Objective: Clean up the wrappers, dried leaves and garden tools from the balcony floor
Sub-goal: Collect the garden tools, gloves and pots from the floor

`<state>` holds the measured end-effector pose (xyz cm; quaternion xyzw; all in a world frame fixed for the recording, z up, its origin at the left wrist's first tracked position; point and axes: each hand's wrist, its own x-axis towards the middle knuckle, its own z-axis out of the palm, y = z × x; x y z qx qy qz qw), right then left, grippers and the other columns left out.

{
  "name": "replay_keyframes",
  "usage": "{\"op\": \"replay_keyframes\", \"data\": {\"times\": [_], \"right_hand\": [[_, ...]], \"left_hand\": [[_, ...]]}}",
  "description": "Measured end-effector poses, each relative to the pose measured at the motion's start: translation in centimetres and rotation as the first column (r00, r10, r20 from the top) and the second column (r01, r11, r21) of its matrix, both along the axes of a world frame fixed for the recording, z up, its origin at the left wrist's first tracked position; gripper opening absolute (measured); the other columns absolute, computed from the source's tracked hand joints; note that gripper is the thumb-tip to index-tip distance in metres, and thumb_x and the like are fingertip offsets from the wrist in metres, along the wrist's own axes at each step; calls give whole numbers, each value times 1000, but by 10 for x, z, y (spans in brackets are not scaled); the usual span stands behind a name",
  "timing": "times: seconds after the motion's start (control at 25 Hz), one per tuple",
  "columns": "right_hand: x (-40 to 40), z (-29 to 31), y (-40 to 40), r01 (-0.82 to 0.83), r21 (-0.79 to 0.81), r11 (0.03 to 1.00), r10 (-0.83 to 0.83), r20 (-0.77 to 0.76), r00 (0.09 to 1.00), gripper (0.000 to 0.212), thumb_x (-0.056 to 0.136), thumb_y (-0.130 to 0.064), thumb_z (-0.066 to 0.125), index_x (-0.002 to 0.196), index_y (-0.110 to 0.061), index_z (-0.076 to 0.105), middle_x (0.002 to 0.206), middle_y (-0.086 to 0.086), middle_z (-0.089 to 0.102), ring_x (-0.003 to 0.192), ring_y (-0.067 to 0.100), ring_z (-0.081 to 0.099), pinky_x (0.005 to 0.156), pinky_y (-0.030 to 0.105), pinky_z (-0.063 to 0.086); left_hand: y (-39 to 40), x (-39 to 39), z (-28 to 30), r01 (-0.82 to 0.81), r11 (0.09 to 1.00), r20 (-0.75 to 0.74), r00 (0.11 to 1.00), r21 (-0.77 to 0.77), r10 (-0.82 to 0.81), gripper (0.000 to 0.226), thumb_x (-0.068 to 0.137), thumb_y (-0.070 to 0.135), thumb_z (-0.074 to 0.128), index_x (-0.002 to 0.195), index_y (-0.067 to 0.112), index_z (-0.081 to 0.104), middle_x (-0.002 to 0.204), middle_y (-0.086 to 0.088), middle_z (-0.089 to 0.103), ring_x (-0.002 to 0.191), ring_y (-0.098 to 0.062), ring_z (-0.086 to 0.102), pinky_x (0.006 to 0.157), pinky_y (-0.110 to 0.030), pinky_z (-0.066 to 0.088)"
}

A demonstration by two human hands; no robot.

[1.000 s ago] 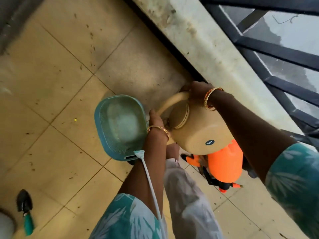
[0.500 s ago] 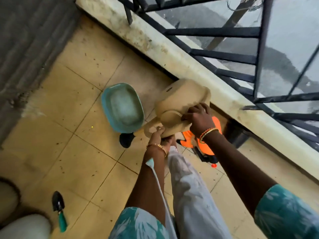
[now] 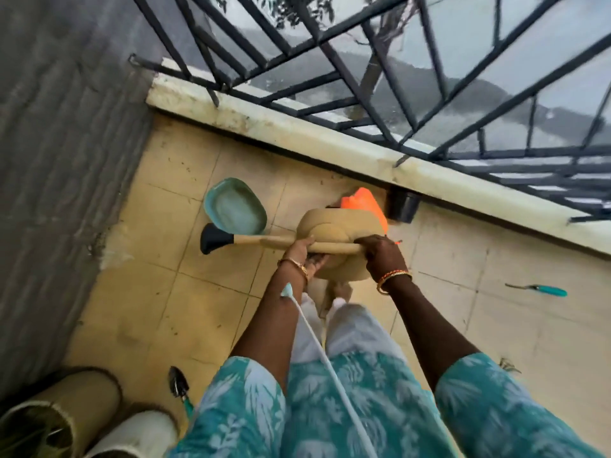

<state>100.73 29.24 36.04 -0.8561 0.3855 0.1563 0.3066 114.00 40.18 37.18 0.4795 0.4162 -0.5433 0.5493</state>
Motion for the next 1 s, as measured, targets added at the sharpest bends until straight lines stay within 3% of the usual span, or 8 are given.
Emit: {"op": "replay_keyframes", "data": {"times": [0.16, 0.28, 0.36, 0.44, 0.48, 0.6, 0.8, 1.0], "right_hand": [[-82, 45, 40, 283, 99, 954, -284, -2, 959, 43, 76, 4, 58, 115, -10, 66, 113, 17, 66, 106, 34, 59, 92, 33, 43], [-149, 66, 67, 501, 108, 858, -510, 80, 856, 28, 82, -6, 63, 110, -6, 65, 110, 16, 67, 104, 32, 61, 87, 30, 44], [-193, 76, 76, 620, 120, 776, -631, 150, 761, 22, 82, -8, 66, 104, -3, 66, 102, 15, 69, 98, 29, 63, 83, 28, 44], [-235, 87, 82, 721, 123, 682, -725, 238, 646, 16, 82, -7, 68, 97, -2, 68, 94, 14, 70, 90, 27, 65, 78, 21, 43], [-255, 93, 83, 753, 145, 642, -757, 281, 591, 13, 82, -7, 67, 94, -2, 69, 91, 13, 70, 86, 25, 64, 74, 16, 42], [-313, 111, 86, 788, 263, 557, -819, 329, 470, 11, 83, -4, 63, 91, -2, 70, 88, 10, 69, 81, 18, 61, 70, 5, 43], [-448, 126, 96, 857, 414, 307, -935, 297, 192, 11, 83, -1, 59, 85, -3, 69, 85, 18, 69, 77, 23, 63, 76, 38, 54], [-570, 136, 100, 873, 487, 26, -970, 222, -95, 17, 88, 5, 51, 96, 6, 65, 86, 14, 64, 75, 24, 61, 59, 24, 50]], "left_hand": [[4, -55, 40, 225, 974, 92, 970, -20, -223, 14, 97, 5, 49, 109, 0, 55, 107, -11, 56, 109, -31, 56, 95, -45, 43], [-5, -98, 66, 435, 900, 166, 890, -25, -425, 14, 97, 4, 48, 84, 5, 54, 87, -7, 56, 81, -23, 56, 104, -44, 39], [-11, -136, 79, 553, 833, 217, 813, 3, -541, 18, 96, 3, 50, 78, 8, 52, 85, -8, 56, 73, -20, 53, 90, -43, 46], [-13, -182, 88, 646, 762, 292, 721, 47, -629, 8, 93, -1, 54, 99, 3, 58, 105, -19, 61, 81, -27, 57, 72, -43, 48], [-14, -206, 90, 687, 724, 331, 670, 64, -665, 23, 92, -1, 55, 115, -2, 56, 118, -24, 59, 90, -31, 57, 72, -44, 47], [-14, -277, 91, 803, 574, 471, 448, 163, -760, 39, 91, -3, 56, 129, -9, 49, 129, -27, 54, 105, -37, 57, 79, -45, 45], [-25, -414, 99, 933, 96, 556, -122, 347, -822, 34, 89, 2, 61, 120, -10, 56, 111, -23, 63, 85, -28, 60, 74, -34, 50], [-55, -548, 113, 829, -310, 566, -548, 466, -616, 44, 90, 11, 63, 129, -6, 52, 126, -24, 57, 109, -37, 59, 91, -40, 48]]}}
